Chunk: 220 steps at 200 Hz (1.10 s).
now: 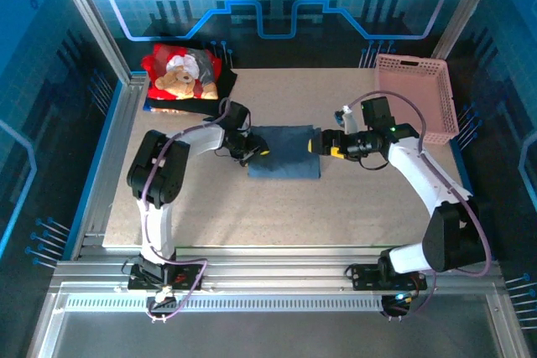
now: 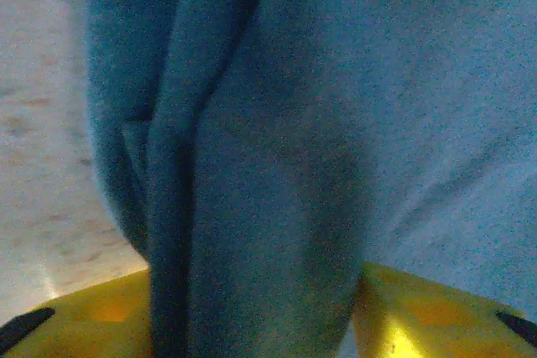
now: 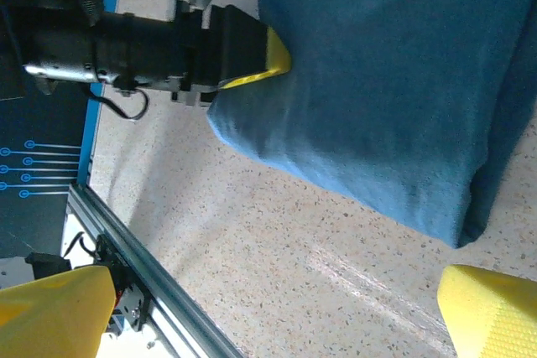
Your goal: Fold and stack the t-shirts
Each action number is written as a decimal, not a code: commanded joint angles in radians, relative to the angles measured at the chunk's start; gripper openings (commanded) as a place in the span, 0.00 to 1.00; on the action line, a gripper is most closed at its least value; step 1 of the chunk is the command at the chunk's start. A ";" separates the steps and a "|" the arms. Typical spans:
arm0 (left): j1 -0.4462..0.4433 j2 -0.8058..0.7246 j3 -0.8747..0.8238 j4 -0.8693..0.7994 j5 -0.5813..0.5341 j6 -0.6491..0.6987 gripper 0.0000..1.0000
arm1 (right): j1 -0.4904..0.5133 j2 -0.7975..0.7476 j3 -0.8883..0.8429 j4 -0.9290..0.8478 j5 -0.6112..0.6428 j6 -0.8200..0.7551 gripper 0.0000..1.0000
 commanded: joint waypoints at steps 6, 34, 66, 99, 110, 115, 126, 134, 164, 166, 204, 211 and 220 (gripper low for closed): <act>-0.059 0.074 0.041 -0.117 -0.069 0.050 0.21 | 0.004 -0.044 0.046 -0.035 -0.045 -0.002 1.00; -0.059 0.018 0.134 -0.220 -0.198 0.135 0.00 | 0.005 -0.083 0.044 -0.041 -0.045 -0.003 1.00; -0.046 0.000 0.390 -0.391 -0.332 0.340 0.00 | 0.003 -0.152 -0.005 -0.003 -0.035 0.015 1.00; -0.010 0.030 0.632 -0.491 -0.414 0.503 0.00 | -0.001 -0.183 -0.022 0.006 -0.040 0.023 1.00; 0.006 0.042 0.697 -0.503 -0.432 0.539 0.00 | -0.002 -0.179 -0.019 -0.003 -0.040 0.022 1.00; 0.012 0.051 0.733 -0.510 -0.435 0.554 0.00 | -0.001 -0.178 -0.018 -0.006 -0.040 0.022 1.00; 0.024 0.075 0.806 -0.524 -0.439 0.595 0.00 | -0.003 -0.169 -0.019 -0.014 -0.039 0.024 1.00; 0.030 0.096 0.860 -0.531 -0.442 0.626 0.00 | -0.003 -0.163 -0.021 -0.015 -0.041 0.026 1.00; 0.053 0.191 1.064 -0.572 -0.433 0.732 0.00 | -0.004 -0.152 -0.028 -0.008 -0.029 0.036 1.00; 0.054 0.200 1.082 -0.579 -0.431 0.740 0.00 | -0.004 -0.152 -0.028 -0.007 -0.029 0.037 1.00; 0.089 0.298 1.292 -0.615 -0.402 0.829 0.00 | -0.002 -0.131 -0.020 -0.005 -0.018 0.047 1.00; 0.096 0.301 1.301 -0.608 -0.395 0.845 0.00 | -0.002 -0.128 -0.020 -0.004 -0.015 0.049 1.00; 0.105 0.300 1.302 -0.593 -0.391 0.867 0.00 | -0.001 -0.122 -0.019 -0.002 -0.012 0.050 1.00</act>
